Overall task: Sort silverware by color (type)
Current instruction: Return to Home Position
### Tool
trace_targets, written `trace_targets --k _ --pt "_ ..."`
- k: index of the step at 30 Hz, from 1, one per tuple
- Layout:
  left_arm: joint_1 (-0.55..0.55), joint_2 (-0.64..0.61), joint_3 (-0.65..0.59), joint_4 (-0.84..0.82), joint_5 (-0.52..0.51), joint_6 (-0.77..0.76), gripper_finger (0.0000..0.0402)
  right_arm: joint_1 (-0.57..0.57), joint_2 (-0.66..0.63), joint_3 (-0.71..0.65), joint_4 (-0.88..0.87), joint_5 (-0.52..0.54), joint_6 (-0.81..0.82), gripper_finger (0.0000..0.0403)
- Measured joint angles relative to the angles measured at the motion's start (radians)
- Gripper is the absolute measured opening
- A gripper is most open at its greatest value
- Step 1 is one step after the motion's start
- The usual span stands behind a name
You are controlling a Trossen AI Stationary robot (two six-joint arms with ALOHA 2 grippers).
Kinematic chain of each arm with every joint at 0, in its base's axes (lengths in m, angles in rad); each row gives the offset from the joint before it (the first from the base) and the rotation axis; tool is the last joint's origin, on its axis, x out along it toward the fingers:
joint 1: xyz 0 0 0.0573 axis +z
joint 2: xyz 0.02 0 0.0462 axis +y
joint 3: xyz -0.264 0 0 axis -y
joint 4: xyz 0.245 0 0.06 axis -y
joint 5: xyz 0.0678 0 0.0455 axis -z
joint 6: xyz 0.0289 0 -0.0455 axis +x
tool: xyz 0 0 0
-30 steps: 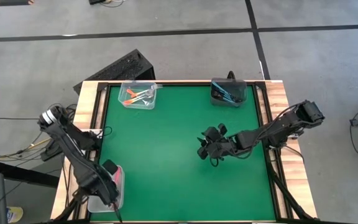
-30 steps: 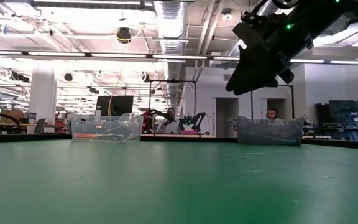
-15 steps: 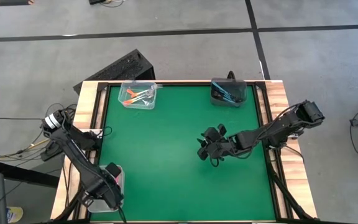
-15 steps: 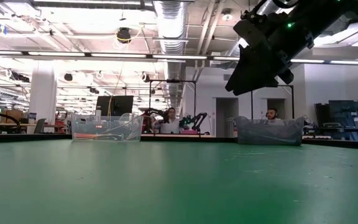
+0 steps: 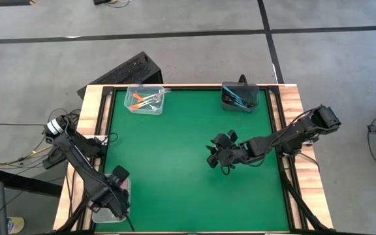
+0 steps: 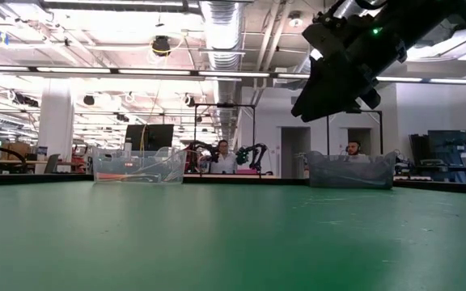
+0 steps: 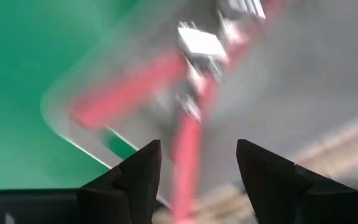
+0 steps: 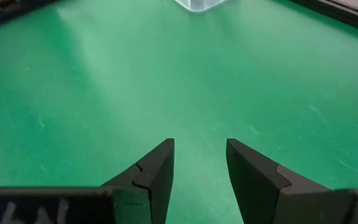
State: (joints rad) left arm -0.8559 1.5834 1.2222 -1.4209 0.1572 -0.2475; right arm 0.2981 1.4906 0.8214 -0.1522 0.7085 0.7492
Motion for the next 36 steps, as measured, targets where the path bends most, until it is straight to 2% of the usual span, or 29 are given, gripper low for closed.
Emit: trace_targets --k 4,9,11,13,16,18,20,23,27,29,33,36 --pt "0.012 -0.080 0.004 0.164 -0.228 0.052 0.0186 0.003 0.000 0.000 0.101 0.000 -0.077 0.0171" --pt "0.040 -0.254 -0.091 0.553 -0.535 0.221 0.0154 0.058 -0.001 0.000 0.288 -0.003 -0.265 0.0171" --pt "0.069 -0.329 -0.180 0.751 -0.589 0.298 0.0139 0.088 -0.001 0.000 0.348 -0.005 -0.342 0.0170" --pt "0.119 -0.402 -0.296 0.936 -0.600 0.347 0.0124 0.120 -0.017 0.000 0.383 -0.069 -0.451 0.0164" --pt "0.222 -0.499 -0.483 1.218 -0.598 0.352 0.0101 0.165 -0.059 0.000 0.438 -0.220 -0.595 0.0136" --pt "0.314 -0.555 -0.595 1.392 -0.581 0.329 0.0085 0.195 -0.091 0.000 0.445 -0.239 -0.656 0.0106" --pt "0.417 -0.600 -0.690 1.555 -0.494 0.339 0.0070 0.208 -0.126 0.000 0.432 -0.240 -0.703 0.0072" --pt "0.578 -0.641 -0.775 1.706 -0.338 0.374 0.0047 0.194 -0.178 0.000 0.384 -0.238 -0.732 0.0021" --pt "0.750 -0.672 -0.789 1.723 -0.208 0.382 0.0017 0.116 -0.268 -0.072 0.372 -0.242 -0.750 0.0017" --pt "0.810 -0.684 -0.789 1.723 -0.150 0.381 0.0006 0.050 -0.323 -0.137 0.396 -0.302 -0.729 0.0018" --pt "0.881 -0.731 -0.789 1.661 -0.082 0.314 0.0002 -0.074 -0.436 -0.293 0.584 -0.487 -0.661 0.0010" --pt "0.892 -0.784 -0.789 1.555 -0.083 0.307 0.0000 -0.113 -0.531 -0.371 0.613 -0.520 -0.629 0.0009"
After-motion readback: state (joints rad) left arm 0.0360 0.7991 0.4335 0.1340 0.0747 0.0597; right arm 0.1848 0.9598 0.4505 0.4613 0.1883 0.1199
